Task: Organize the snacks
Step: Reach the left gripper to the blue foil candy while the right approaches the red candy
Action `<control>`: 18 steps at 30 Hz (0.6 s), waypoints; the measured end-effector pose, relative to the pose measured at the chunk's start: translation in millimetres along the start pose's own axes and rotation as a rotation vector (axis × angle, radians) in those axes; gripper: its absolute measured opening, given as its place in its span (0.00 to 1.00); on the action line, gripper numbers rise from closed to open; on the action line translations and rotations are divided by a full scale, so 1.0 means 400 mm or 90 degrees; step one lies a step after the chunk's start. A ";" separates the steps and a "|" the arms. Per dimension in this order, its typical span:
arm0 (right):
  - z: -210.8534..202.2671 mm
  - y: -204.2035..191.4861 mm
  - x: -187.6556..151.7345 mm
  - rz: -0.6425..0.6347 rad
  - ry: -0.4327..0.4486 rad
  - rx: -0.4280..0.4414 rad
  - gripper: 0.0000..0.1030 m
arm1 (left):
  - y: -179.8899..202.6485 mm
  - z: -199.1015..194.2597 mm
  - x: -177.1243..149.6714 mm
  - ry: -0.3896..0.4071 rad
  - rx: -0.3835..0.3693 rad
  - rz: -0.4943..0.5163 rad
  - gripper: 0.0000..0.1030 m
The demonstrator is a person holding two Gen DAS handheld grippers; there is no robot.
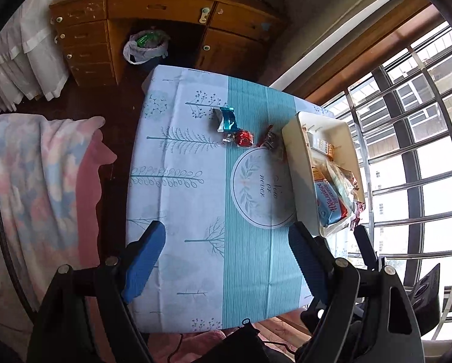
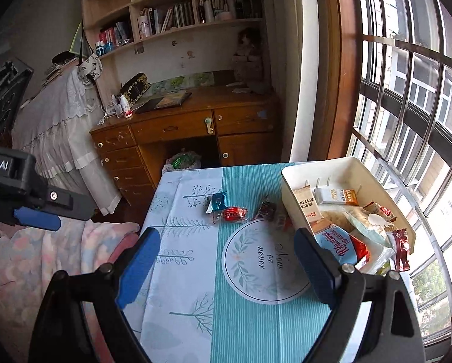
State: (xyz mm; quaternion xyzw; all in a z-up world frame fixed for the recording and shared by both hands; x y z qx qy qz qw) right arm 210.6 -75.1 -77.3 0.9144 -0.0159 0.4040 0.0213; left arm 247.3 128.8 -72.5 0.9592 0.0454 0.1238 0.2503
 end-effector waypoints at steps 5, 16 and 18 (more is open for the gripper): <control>0.022 -0.026 0.017 -0.016 0.014 -0.009 0.88 | 0.014 0.030 0.072 -0.012 0.009 0.019 0.80; 0.191 -0.031 0.060 -0.036 0.013 -0.002 0.88 | 0.003 0.204 0.252 -0.048 0.010 -0.019 0.80; 0.227 -0.029 0.062 -0.045 0.011 0.003 0.88 | -0.004 0.254 0.279 -0.060 -0.004 -0.020 0.80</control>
Point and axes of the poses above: each gripper's, at about its wrist camera, not at the fingertips, and z roughly the way its jaws point, y to its right, x to its top, the point moved 5 cm from there along z, roughly the way its jaws point, and after that the axes turned 10 degrees about -x, right-handed, at the moved point
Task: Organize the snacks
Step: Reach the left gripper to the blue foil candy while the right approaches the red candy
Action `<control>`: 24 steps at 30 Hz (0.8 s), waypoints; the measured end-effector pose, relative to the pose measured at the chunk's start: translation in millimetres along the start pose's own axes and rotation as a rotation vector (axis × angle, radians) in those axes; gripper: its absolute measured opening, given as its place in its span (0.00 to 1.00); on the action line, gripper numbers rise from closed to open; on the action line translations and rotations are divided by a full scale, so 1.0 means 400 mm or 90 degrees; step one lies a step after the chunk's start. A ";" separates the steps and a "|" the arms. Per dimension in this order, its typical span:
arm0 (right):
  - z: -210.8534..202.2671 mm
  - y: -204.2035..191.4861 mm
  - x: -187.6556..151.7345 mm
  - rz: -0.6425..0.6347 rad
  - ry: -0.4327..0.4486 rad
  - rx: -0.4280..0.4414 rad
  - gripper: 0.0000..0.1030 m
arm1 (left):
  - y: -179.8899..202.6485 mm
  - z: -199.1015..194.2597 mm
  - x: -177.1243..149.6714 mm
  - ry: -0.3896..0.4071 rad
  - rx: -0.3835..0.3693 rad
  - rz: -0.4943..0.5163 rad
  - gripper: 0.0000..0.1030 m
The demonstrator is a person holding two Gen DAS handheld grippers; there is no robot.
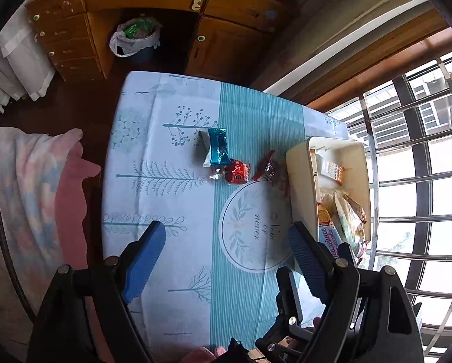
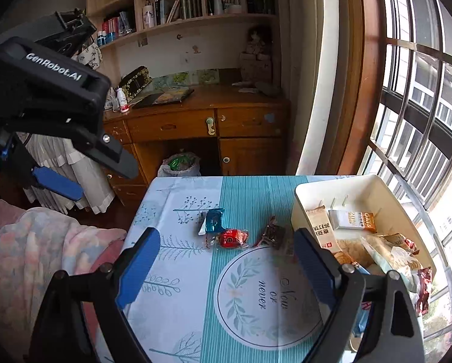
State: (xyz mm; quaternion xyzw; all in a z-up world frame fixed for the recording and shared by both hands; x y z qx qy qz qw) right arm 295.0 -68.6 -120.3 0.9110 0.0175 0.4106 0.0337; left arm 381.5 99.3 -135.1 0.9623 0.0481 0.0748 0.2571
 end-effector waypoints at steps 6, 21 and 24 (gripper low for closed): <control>0.113 0.009 -0.013 -0.020 0.001 0.006 0.87 | -0.029 0.136 0.079 -0.030 0.004 -0.024 0.80; 0.362 -0.053 -0.106 -0.083 -0.049 0.032 0.72 | -0.119 0.421 0.192 -0.029 -0.008 -0.079 0.80; 0.399 -0.063 -0.123 -0.084 -0.060 0.038 0.69 | -0.138 0.469 0.197 -0.042 0.003 -0.087 0.80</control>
Point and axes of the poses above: each gripper's, at about its wrist camera, not at the fingertips, and z roughly the way its jaws point, y to its right, x to its top, the point moved 5 cm from there along z, roughly the way its jaws point, and after that the axes turned 10 degrees about -x, right-handed, at the moved point
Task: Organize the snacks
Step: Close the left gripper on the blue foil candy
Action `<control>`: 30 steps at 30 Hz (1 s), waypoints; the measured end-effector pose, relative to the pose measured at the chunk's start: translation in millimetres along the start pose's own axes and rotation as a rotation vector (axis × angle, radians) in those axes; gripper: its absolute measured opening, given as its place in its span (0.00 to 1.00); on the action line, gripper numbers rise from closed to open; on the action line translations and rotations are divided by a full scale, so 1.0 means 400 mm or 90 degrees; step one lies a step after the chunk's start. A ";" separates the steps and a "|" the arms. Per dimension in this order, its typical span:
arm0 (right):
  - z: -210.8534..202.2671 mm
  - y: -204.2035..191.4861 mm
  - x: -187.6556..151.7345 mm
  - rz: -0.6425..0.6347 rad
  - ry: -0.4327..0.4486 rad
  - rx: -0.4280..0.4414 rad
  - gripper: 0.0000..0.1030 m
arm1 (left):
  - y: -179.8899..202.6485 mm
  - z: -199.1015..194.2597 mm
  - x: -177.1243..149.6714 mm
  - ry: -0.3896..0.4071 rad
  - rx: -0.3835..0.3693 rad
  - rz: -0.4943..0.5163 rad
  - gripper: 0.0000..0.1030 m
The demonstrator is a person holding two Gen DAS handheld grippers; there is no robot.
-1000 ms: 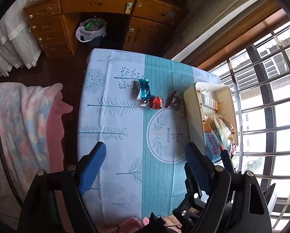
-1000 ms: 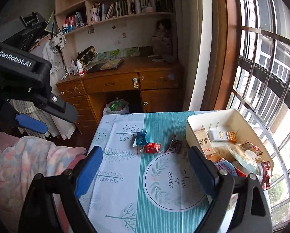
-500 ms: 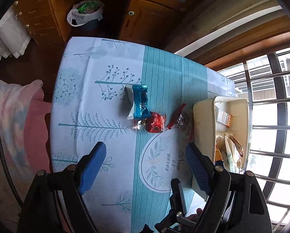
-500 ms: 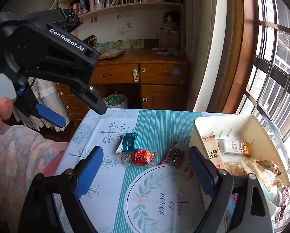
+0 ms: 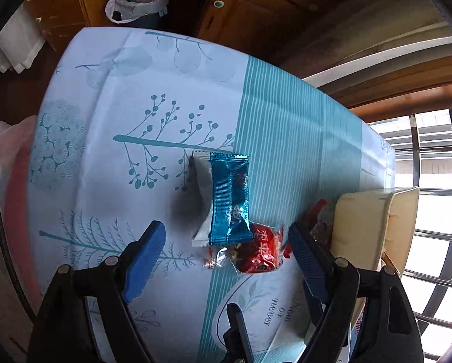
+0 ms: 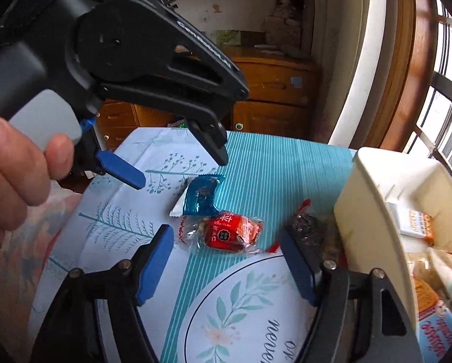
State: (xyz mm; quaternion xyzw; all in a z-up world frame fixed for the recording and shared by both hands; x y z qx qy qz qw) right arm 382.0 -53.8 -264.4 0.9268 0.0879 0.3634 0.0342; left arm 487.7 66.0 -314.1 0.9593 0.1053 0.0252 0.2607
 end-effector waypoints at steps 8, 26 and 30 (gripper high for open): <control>0.072 -0.017 -0.025 -0.002 -0.025 0.018 0.59 | -0.014 0.069 0.024 -0.014 0.025 -0.001 0.76; 0.086 -0.014 -0.031 0.000 -0.032 0.038 0.46 | -0.030 0.068 0.028 -0.012 0.007 -0.028 0.34; 0.087 -0.010 -0.027 0.000 -0.044 0.041 0.45 | -0.029 0.060 0.020 -0.005 0.009 -0.021 0.33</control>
Point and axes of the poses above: each gripper's, at about its wrist camera, not at the fingertips, and z roughly the way its jaws point, y to its right, x to its top, the point moved 5 cm from there along z, roughly the way its jaws point, and after that the axes turned 10 degrees about -x, right-handed, at the moved point
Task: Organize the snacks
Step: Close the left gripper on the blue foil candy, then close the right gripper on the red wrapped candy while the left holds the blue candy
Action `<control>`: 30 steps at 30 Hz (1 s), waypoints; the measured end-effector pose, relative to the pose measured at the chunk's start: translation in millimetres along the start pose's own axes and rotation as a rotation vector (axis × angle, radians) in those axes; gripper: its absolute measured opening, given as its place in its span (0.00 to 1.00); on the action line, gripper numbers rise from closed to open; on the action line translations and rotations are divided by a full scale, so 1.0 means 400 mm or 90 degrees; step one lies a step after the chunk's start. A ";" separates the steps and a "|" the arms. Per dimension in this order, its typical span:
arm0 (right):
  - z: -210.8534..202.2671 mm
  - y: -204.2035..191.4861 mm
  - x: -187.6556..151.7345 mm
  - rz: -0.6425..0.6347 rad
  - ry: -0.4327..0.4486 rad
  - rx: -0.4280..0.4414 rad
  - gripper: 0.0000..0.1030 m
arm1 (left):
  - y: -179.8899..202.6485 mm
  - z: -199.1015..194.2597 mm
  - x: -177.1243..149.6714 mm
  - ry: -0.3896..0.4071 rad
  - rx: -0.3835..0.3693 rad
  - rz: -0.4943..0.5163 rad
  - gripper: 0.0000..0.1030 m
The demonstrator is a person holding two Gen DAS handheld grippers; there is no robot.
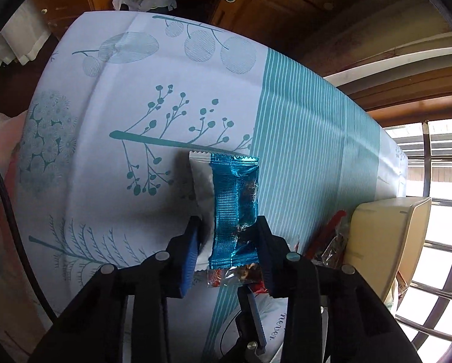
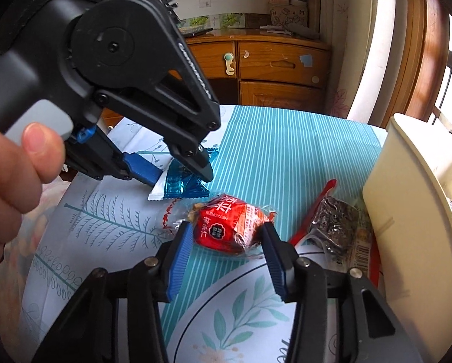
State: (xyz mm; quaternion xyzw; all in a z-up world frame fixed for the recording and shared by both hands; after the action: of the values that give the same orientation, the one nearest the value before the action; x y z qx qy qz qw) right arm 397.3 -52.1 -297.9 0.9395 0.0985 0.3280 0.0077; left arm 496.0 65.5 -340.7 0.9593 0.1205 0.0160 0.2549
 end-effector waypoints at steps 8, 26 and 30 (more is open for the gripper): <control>-0.006 0.000 0.003 -0.010 -0.018 -0.006 0.42 | 0.000 -0.046 -0.017 0.021 -0.001 0.010 0.33; -0.061 0.002 0.033 -0.009 0.006 -0.009 0.01 | -0.067 -0.177 -0.082 0.069 -0.014 0.020 0.33; -0.059 -0.007 0.042 -0.023 0.033 -0.021 0.10 | -0.090 -0.191 -0.100 0.084 -0.026 0.022 0.33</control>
State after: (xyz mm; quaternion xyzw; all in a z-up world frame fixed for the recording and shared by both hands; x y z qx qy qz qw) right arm 395.0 -47.2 -269.4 0.9284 0.1105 0.3539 0.0266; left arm 442.2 123.5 -290.8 0.9527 0.1202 0.0859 0.2655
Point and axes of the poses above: each gripper's, at about its wrist camera, not at the fingertips, and z roughly the way its jaws point, y to its right, x to its top, the point moved 5 cm from there along z, roughly the way its jaws point, and after that the axes turned 10 degrees about -x, right-handed, at the moved point
